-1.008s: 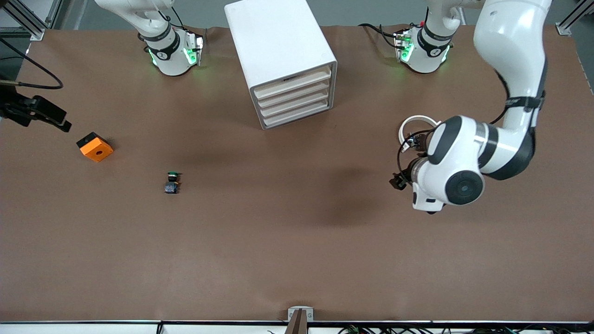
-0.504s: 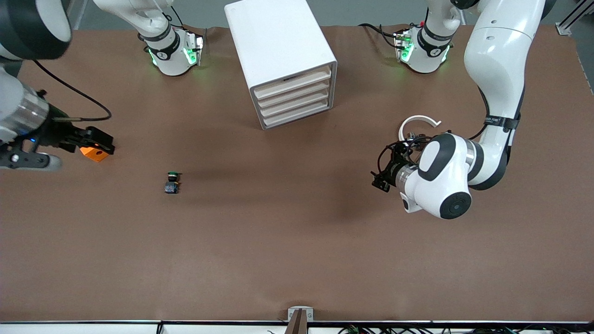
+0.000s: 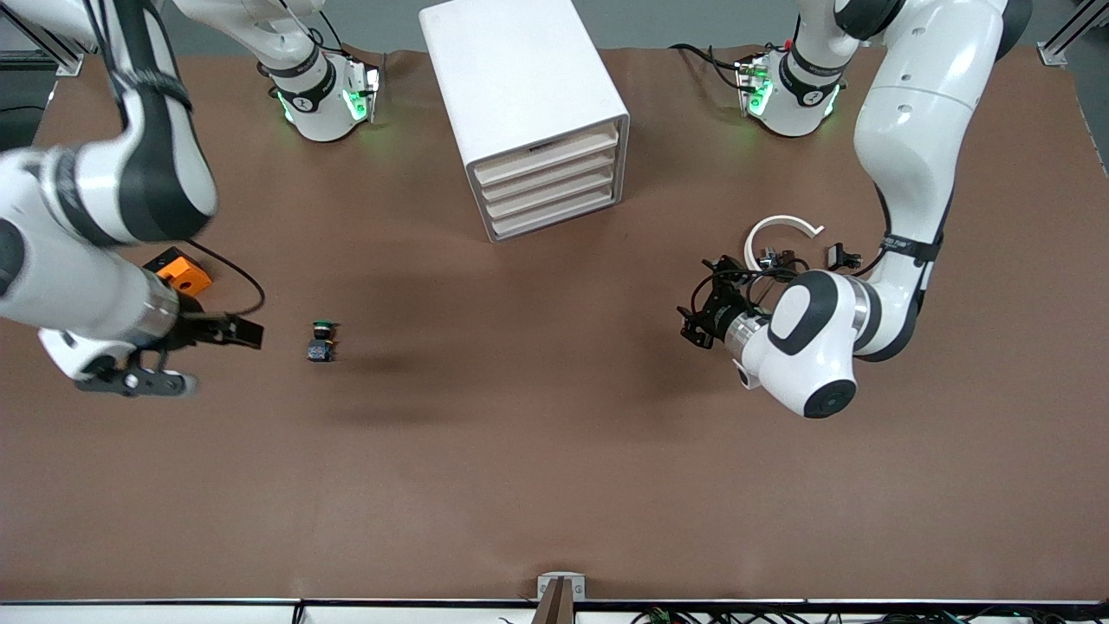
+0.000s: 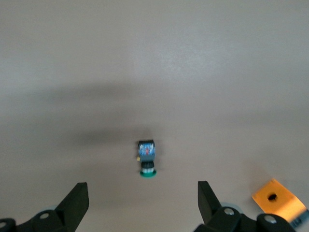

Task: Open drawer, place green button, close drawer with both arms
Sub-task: 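Reach the left gripper to the drawer while the right gripper grasps the button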

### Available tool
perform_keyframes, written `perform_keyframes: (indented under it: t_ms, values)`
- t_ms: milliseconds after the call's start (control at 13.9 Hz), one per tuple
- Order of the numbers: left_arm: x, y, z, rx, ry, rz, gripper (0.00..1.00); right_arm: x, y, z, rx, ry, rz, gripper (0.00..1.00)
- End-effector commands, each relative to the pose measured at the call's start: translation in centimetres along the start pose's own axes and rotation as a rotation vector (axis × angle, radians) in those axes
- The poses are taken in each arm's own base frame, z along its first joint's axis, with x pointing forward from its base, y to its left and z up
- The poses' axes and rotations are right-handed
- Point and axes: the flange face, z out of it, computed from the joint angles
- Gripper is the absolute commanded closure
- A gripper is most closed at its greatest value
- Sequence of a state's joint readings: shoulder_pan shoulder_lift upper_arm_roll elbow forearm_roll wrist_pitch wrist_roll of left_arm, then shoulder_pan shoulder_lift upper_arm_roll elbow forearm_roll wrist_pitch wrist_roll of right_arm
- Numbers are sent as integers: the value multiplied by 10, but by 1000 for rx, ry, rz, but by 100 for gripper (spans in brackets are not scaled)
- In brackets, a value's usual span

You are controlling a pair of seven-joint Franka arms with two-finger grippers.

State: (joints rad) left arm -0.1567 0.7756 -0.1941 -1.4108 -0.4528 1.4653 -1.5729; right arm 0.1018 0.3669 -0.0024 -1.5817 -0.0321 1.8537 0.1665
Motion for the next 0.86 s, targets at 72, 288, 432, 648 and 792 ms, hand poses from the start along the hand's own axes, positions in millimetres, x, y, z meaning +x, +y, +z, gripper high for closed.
perform_keyframes:
  t_ms: [72, 288, 432, 648, 792]
  values:
    - [-31, 20, 47, 91, -146, -123, 0, 8, -3, 66, -30, -5, 33, 0]
    - [-52, 34, 78, 145, -270, -176, 4, 20, -4, 101, -21, 6, 64, 0]
    - [-70, 43, 106, 188, -303, -237, 4, 21, -6, 124, -27, -25, 87, 0]
    - [-89, 50, 132, 238, -327, -433, 4, 8, -4, 152, -37, -76, 86, 0]
    - [-104, 48, 143, 262, -337, -442, 19, 0, -5, 165, -45, -109, 82, 0]
